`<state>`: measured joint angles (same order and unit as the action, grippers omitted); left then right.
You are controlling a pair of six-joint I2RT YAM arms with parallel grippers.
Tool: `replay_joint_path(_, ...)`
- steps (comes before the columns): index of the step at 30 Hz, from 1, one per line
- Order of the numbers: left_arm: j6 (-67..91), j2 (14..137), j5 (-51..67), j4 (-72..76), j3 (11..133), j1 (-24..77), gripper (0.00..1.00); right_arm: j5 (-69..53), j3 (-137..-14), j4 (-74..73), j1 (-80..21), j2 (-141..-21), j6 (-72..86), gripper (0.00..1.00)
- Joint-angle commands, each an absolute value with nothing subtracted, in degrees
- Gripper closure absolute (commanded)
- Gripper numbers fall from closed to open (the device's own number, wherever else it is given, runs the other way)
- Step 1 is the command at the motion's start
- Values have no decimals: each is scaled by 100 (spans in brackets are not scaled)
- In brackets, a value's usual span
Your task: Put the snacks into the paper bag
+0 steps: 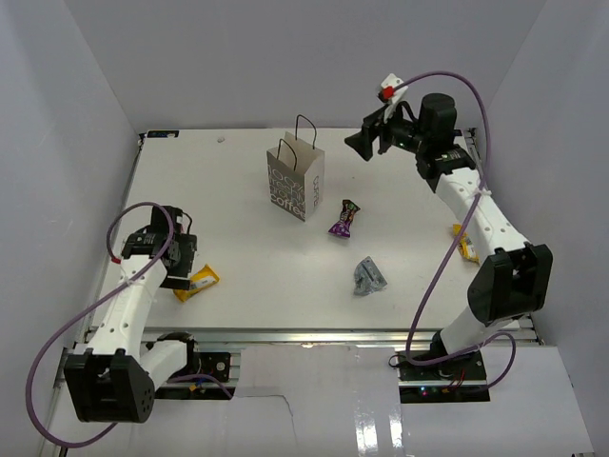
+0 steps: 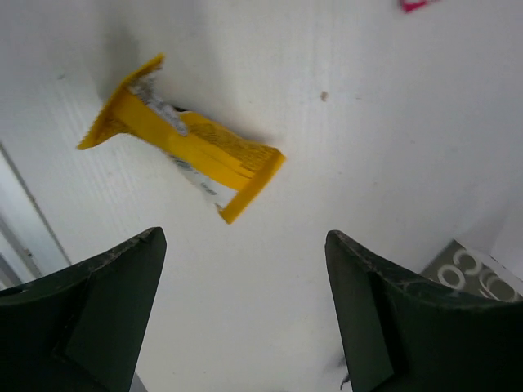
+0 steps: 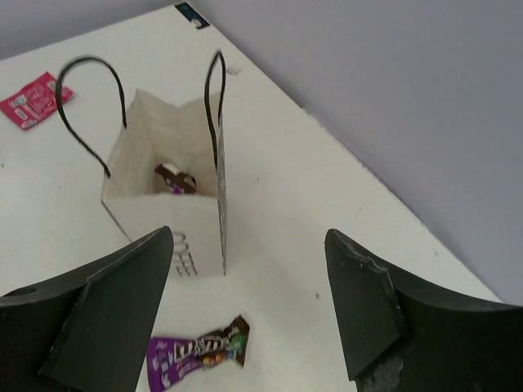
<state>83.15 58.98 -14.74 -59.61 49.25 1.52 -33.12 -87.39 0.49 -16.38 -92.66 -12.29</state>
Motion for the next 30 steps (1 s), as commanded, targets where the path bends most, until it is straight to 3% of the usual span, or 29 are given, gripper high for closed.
replay_joint_path(1,9543,6187,-1723,-7101,4896,158,11,-3955,-8124,-500,-1241,-8852,-1274,19)
replay_joint_path(6,9703,6433,-1337,-6233,4176,123,7,-4183,-7489,-992,-809,-8517,-1555,18)
replay_joint_path(19,8675,7127,-1591,-4387,3894,-624,6,-5027,-6197,-1925,-484,-8306,-2707,16)
replay_joint_path(22,8543,7382,-1399,-4210,3771,-738,13,-5115,-6170,-2021,-440,-8297,-2786,17)
replay_joint_path(23,8482,7461,-1337,-4158,3683,-773,22,-5133,-6179,-2056,-431,-8297,-2795,17)
replay_joint_path(26,8394,7453,-1178,-4017,3604,-782,35,-5212,-6205,-2092,-396,-8297,-2813,18)
replay_joint_path(30,7990,7077,-1151,-3964,3839,-782,60,-5247,-6240,-2127,-369,-8314,-2821,18)
